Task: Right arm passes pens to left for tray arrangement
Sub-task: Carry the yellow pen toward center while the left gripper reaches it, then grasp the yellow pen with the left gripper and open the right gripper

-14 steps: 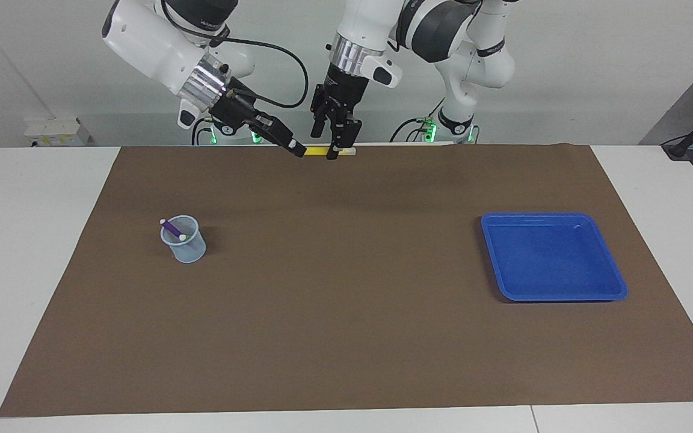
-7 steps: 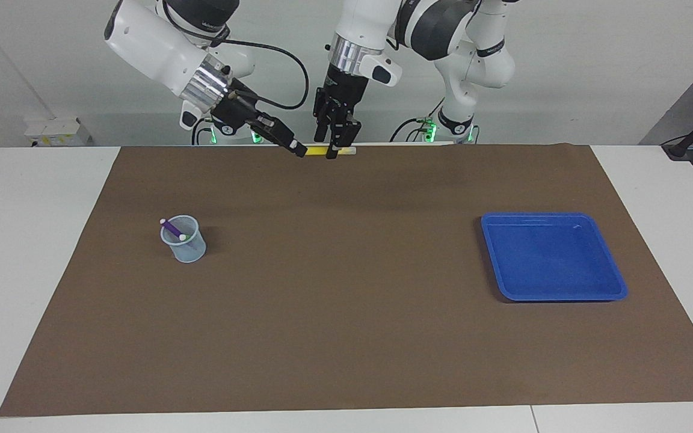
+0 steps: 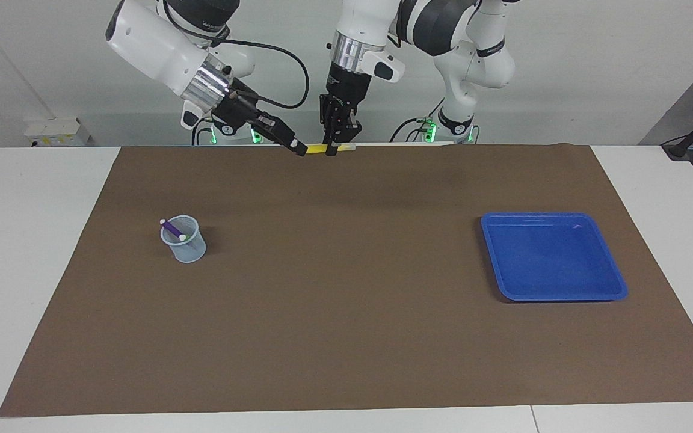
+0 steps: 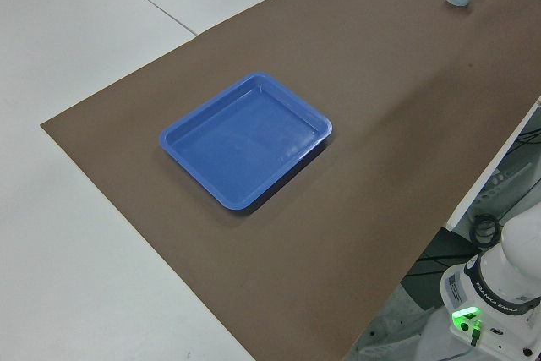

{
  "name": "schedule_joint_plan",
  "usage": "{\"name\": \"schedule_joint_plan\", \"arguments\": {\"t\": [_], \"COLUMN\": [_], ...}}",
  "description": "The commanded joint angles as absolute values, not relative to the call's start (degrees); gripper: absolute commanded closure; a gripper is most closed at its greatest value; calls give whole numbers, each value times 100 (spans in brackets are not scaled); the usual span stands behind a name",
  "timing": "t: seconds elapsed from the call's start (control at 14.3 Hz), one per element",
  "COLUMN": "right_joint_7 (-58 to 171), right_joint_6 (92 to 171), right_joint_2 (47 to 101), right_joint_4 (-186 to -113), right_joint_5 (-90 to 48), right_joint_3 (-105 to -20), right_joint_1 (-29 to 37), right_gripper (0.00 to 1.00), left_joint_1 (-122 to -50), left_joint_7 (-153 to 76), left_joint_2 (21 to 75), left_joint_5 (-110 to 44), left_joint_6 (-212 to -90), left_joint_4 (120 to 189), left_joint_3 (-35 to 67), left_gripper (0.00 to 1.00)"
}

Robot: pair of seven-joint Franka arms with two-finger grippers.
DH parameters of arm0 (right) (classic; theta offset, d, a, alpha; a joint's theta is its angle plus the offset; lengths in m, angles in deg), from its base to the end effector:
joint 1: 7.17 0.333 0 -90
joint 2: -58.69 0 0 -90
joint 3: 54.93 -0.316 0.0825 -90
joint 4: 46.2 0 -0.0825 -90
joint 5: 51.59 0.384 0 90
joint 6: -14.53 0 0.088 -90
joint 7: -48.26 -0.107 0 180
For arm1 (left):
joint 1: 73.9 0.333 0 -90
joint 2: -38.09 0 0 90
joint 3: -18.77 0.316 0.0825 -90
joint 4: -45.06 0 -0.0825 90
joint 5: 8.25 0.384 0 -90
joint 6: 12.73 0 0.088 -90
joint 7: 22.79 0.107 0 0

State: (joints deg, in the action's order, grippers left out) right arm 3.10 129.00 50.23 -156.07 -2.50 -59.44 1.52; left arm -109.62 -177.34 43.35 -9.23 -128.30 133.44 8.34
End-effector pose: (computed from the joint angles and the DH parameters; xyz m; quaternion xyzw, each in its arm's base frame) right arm 0.5166 0.1712 0.5981 -0.8358 0.3723 0.0992 0.3912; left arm 0.4332 -0.4446 0.6326 0.5708 0.7984 -0.0504 0.1849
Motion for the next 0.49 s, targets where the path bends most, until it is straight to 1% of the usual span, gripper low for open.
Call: {"name": "schedule_joint_plan", "arguments": {"t": [0.0, 0.42], "right_joint_7": [291, 291], "right_joint_6": [13089, 13072], "right_joint_2": [4963, 4963], "right_joint_4": [-15633, -15633], "right_joint_5": [-88, -123], "right_joint_3": [-5950, -5941], "right_joint_1": [215, 206], "right_gripper": [100, 100], "left_joint_1": [-11108, -11108], "left_joint_7": [-17880, -17845], "left_joint_2": [4424, 4424], "left_joint_5": [-756, -693], "left_joint_6": [-12935, -12963], "left_joint_4": [13224, 13233], "left_joint_3": [813, 796], "left_gripper": [100, 100]}}
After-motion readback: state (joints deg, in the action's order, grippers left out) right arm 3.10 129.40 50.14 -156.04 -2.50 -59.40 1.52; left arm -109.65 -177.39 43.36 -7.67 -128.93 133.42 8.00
